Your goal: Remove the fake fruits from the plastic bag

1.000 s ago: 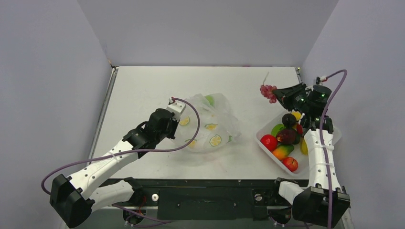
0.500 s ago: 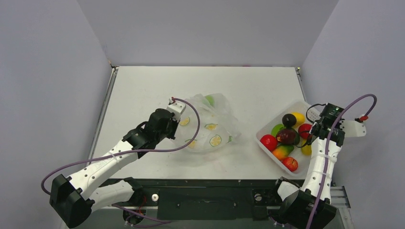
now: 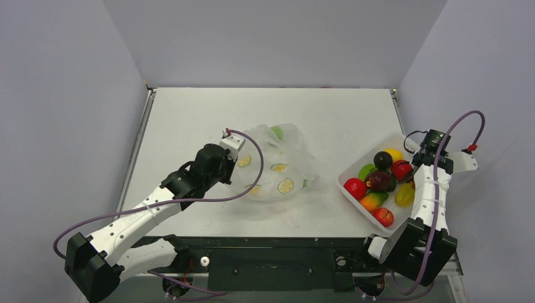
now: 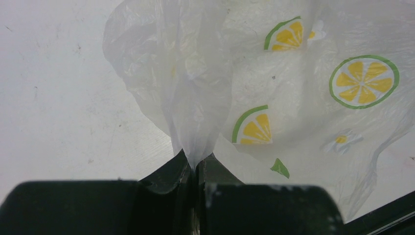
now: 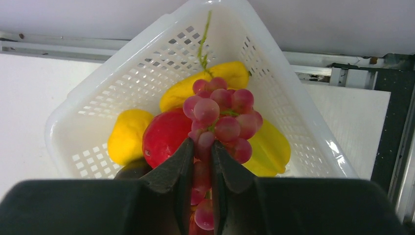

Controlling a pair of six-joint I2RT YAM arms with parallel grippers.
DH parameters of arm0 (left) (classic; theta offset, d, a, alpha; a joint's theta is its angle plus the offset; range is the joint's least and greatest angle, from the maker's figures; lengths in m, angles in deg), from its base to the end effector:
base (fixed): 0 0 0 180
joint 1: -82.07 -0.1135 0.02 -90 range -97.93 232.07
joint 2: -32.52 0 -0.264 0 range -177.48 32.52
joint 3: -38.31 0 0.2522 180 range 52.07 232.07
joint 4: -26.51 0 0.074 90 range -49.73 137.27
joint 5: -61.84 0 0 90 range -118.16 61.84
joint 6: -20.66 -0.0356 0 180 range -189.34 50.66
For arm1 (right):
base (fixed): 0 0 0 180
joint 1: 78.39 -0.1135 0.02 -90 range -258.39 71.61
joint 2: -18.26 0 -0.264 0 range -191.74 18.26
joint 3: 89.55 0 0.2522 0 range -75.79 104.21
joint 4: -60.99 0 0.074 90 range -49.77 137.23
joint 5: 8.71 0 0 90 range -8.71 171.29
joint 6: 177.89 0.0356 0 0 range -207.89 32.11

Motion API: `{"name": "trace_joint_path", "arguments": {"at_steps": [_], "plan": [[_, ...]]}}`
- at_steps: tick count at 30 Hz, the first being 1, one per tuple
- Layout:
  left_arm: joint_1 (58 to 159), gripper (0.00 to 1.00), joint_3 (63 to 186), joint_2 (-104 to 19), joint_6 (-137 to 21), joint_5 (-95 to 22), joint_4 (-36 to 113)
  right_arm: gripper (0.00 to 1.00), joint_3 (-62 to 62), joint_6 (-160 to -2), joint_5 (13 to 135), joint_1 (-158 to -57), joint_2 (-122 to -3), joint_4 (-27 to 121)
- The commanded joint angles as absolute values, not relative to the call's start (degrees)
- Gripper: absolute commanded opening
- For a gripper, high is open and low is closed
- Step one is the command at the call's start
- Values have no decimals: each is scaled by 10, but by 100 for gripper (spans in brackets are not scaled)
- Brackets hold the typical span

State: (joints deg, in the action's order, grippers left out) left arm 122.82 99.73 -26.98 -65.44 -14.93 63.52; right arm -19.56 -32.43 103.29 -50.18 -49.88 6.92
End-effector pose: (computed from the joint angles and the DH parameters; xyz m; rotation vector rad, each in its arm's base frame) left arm 0.1773 -0.1420 0.2870 0.5611 2.0975 -0.1952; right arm 0.2046 -0.1249 0.2821 1.7227 1.6846 -0.2604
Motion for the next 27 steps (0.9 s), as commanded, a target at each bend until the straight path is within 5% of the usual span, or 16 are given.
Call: {"name": "trace_joint_path", "arguments": {"at_steps": [1, 5, 9, 27], "plan": [[1225, 0, 1019, -259, -648, -155, 613, 9, -193, -349, 1013, -496, -496, 108], [1225, 0, 1021, -261, -647, -158, 612, 39, -201, -352, 1016, -496, -474, 115], [1224, 0, 1021, -262, -647, -154, 613, 57, -207, -353, 1016, -498, -454, 125], [1222, 0, 1020, -267, -646, -152, 610, 65, -179, -395, 1116, -663, -418, 136]]}}
